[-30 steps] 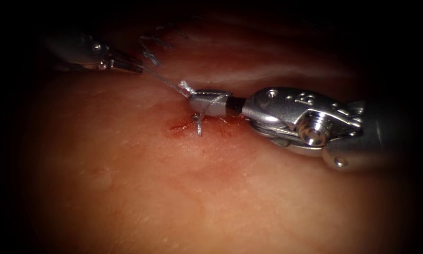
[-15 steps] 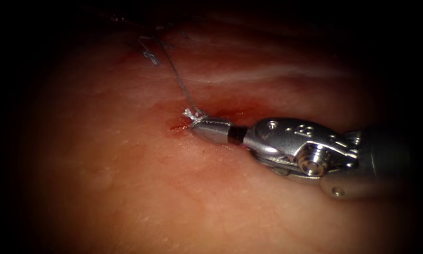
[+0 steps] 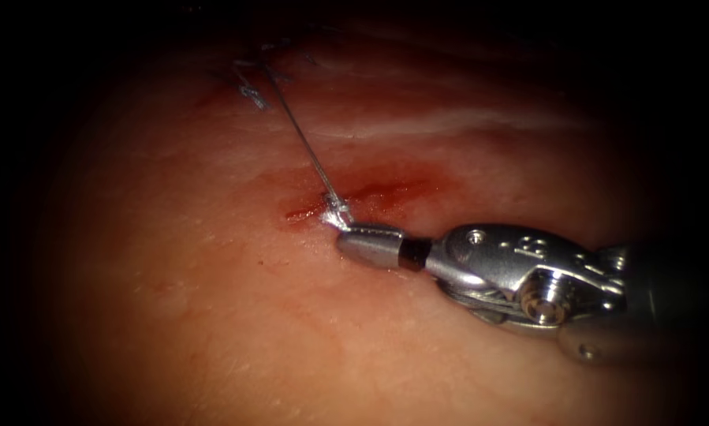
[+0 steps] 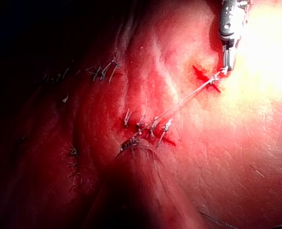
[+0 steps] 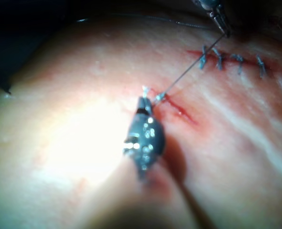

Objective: Wound Closure

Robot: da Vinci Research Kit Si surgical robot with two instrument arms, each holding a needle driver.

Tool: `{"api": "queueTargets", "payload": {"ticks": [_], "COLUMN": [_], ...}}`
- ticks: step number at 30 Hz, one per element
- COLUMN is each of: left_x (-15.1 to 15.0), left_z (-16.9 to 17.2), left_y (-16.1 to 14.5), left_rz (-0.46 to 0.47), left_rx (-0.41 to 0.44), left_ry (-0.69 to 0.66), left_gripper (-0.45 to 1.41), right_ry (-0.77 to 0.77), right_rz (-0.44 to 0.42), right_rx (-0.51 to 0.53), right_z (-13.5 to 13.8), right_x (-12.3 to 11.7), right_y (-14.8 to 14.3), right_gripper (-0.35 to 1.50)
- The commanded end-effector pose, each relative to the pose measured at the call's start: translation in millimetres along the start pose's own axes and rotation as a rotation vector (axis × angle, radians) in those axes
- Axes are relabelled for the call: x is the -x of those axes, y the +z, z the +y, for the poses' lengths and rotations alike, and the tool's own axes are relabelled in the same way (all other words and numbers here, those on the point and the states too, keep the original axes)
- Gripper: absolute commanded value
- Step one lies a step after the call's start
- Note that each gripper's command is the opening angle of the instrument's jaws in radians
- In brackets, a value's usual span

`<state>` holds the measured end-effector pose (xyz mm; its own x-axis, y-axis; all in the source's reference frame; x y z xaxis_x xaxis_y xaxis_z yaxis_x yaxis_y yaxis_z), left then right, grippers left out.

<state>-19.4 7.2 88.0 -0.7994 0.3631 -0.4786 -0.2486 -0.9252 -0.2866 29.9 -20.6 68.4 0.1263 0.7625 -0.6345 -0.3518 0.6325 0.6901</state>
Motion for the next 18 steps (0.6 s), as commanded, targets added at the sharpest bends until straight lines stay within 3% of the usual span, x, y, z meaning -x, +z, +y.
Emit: {"api": "queueTargets", "payload": {"ticks": [1,8,18], "left_x": [0.1,2.7,4.2], "left_z": [-0.1,0.2,-2.4], "left_y": [1.1,2.5,2.3], "left_rz": [0.0,-0.015,-0.016], "left_rx": [-0.003,0.007,-0.012], "left_ry": [-0.004,-0.009,-0.01], "left_gripper": [-0.45,-0.45,-0.45], "right_ry": [0.002,0.0,-0.02], "right_rz": [0.0,0.005,0.004], "right_rx": [-0.007,-0.034,-0.05], "right_z": [-0.5,-1.7,-2.3], "right_x": [0.5,0.5,0.6], "right_y": [0.6,0.4,0.1], "right_gripper": [-0.35,-0.35,-0.35]}}
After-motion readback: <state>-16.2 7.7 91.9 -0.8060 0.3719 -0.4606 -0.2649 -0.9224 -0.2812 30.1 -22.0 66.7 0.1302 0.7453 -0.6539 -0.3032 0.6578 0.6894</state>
